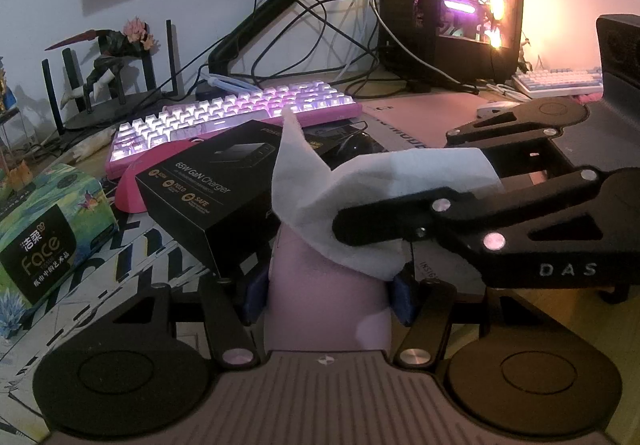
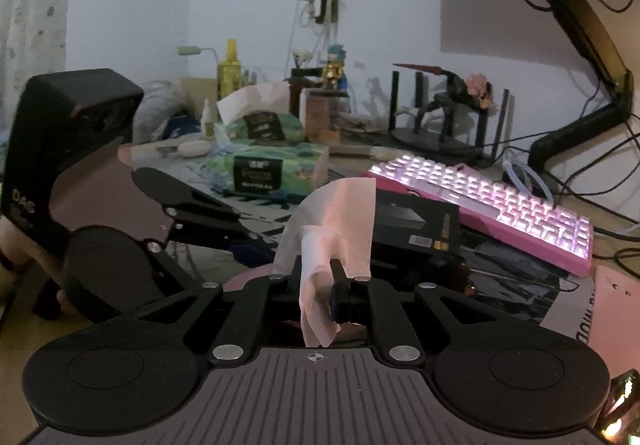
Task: Clean container
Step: 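Wipe the tissue back and forth across the mouse buttons with the right gripper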
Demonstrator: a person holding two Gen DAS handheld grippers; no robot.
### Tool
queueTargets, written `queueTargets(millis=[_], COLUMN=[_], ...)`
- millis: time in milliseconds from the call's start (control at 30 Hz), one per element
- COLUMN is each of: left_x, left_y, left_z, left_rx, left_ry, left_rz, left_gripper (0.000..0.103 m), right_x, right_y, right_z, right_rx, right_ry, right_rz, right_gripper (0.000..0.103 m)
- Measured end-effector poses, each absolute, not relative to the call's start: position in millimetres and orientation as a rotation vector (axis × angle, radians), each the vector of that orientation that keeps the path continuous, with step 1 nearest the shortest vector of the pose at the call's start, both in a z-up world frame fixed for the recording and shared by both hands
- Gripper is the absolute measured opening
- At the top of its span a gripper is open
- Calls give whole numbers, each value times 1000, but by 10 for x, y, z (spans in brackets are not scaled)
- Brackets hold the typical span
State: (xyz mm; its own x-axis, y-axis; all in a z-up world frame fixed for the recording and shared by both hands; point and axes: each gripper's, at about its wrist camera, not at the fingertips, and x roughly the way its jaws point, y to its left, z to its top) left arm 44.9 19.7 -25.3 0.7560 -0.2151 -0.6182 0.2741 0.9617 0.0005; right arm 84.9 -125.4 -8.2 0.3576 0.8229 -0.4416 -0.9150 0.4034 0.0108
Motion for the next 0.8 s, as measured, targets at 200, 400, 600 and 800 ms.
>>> queueTargets(millis=[200, 400, 600, 800], left_x=[449, 450, 451, 450], left_y=[196, 197, 193, 194], left_z=[-253, -253, -253, -252], left_rx=[93, 93, 95, 94], left_ry=[662, 662, 661, 661], left_rz=[-267, -267, -266, -260], left_gripper=[60, 60, 60, 60], right_x=[841, 867, 897, 911], right_y=[-1252, -1265, -1280, -1268], right_z=[-72, -69, -75, -87], right_rx=[-253, -245, -247, -253], right_ry=[414, 419, 421, 422], right_rz=[1163, 1126, 1090, 1067], right_gripper=[13, 13, 13, 13])
